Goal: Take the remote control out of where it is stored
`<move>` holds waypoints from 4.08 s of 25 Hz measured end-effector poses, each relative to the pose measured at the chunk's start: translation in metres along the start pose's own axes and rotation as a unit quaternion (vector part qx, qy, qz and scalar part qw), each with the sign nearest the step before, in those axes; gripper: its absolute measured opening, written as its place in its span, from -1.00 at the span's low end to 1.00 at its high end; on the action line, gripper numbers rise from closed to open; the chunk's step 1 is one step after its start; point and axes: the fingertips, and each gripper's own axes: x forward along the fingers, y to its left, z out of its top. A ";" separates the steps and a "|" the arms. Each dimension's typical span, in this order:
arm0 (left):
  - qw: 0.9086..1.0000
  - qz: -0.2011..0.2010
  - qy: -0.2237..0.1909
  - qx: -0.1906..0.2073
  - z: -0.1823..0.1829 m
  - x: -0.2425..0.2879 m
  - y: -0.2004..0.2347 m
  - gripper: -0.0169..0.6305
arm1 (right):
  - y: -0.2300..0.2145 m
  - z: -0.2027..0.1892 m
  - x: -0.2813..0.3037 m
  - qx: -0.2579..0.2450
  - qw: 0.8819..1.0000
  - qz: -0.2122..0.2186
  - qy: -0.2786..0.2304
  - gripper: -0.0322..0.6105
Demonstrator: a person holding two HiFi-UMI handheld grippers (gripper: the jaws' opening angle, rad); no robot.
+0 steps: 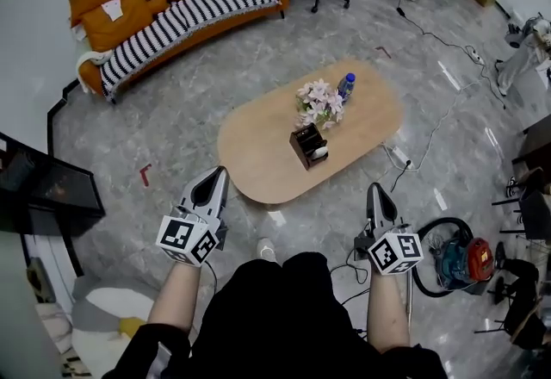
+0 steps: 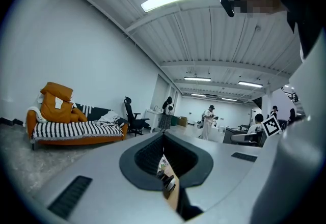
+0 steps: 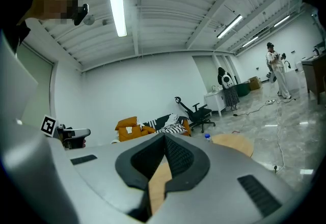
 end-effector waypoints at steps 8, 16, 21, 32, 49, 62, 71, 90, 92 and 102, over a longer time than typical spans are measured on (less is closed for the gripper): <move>1.000 -0.004 0.009 -0.001 -0.012 0.013 0.016 -0.93 | 0.010 -0.012 0.014 -0.001 1.000 0.008 0.012 -0.88; 1.000 -0.013 0.027 -0.001 -0.022 0.049 0.016 -0.92 | -0.015 -0.011 0.035 -0.014 1.000 0.005 0.024 -0.88; 0.998 -0.021 0.048 0.020 -0.021 0.085 0.010 -0.92 | -0.034 0.001 0.065 -0.012 0.999 0.013 0.028 -0.88; 0.995 -0.027 0.091 0.012 -0.047 0.158 0.007 -0.92 | -0.060 -0.029 0.132 -0.003 0.995 0.040 0.092 -0.88; 0.983 -0.019 0.184 0.006 -0.143 0.208 0.022 -0.92 | -0.083 -0.116 0.177 0.035 0.982 0.059 0.173 -0.88; 0.956 -0.077 0.268 0.091 -0.216 0.272 0.002 -0.79 | -0.120 -0.143 0.154 0.054 0.979 0.021 0.195 -0.88; 0.928 -0.115 0.326 0.140 -0.261 0.315 -0.005 -0.42 | -0.149 -0.151 0.139 0.063 0.977 -0.014 0.204 -0.88; 0.855 -0.157 0.420 0.261 -0.350 0.359 0.001 -0.36 | -0.178 -0.180 0.134 0.081 0.974 -0.029 0.210 -0.88; 0.849 -0.159 0.430 0.262 -0.357 0.360 0.001 -0.36 | -0.178 -0.184 0.129 0.093 0.973 -0.033 0.208 -0.88; 0.832 -0.135 0.469 0.264 -0.367 0.372 0.010 -0.63 | -0.191 -0.185 0.109 0.107 0.971 -0.045 0.210 -0.88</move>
